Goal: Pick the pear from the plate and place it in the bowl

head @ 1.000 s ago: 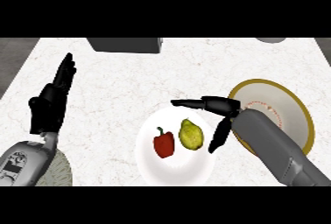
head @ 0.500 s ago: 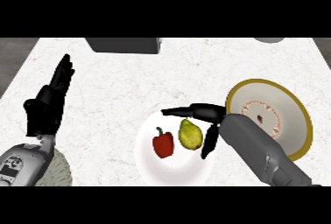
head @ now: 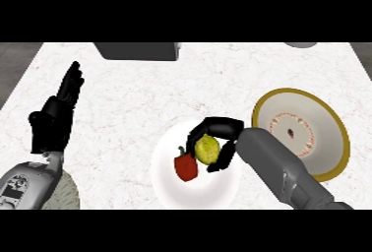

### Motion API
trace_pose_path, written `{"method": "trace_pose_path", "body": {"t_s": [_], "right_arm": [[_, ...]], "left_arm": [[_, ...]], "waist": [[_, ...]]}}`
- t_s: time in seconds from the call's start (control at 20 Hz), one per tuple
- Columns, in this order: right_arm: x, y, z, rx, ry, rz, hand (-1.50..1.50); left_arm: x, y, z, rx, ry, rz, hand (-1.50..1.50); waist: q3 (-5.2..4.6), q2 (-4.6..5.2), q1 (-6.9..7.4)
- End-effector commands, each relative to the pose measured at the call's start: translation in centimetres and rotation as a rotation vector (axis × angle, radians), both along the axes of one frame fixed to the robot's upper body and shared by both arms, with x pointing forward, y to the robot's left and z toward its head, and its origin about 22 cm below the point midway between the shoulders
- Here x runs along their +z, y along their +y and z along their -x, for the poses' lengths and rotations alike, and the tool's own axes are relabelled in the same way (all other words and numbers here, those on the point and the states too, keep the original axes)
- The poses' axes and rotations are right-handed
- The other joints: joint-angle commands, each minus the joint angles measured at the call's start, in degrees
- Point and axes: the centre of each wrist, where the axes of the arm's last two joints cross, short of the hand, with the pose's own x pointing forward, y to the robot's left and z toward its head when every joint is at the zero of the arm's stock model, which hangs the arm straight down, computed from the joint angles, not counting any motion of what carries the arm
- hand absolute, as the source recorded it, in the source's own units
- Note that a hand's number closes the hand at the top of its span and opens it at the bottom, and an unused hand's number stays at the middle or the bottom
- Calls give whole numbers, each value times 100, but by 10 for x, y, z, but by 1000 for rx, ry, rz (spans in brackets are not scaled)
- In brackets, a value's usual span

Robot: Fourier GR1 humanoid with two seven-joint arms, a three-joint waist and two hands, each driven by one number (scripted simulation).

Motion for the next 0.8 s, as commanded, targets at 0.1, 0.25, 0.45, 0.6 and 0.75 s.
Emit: {"method": "trace_pose_path", "body": {"t_s": [0.1, 0.25, 0.45, 0.6, 0.75], "right_arm": [[-9, 4, 3, 113, 70, -135, 150], [-15, 16, 11, 108, 100, -179, 150], [-42, 44, 57, -126, -44, 152, 150], [-65, 27, 71, -238, -84, 364, 150], [-58, 48, 83, -267, -167, 355, 150]], "left_arm": [[-13, 3, 7, 0, 17, 3, 0], [-2, -6, -3, 10, -5, -8, 0], [-8, 9, 8, 46, 33, -11, 0], [-22, 21, 14, 94, 69, -14, 0], [-19, 24, 13, 110, 65, -18, 0]], "waist": [[-4, -8, -17], [-3, -5, -64], [-22, -172, -283], [-90, -388, -652], [-64, -422, -669]]}}
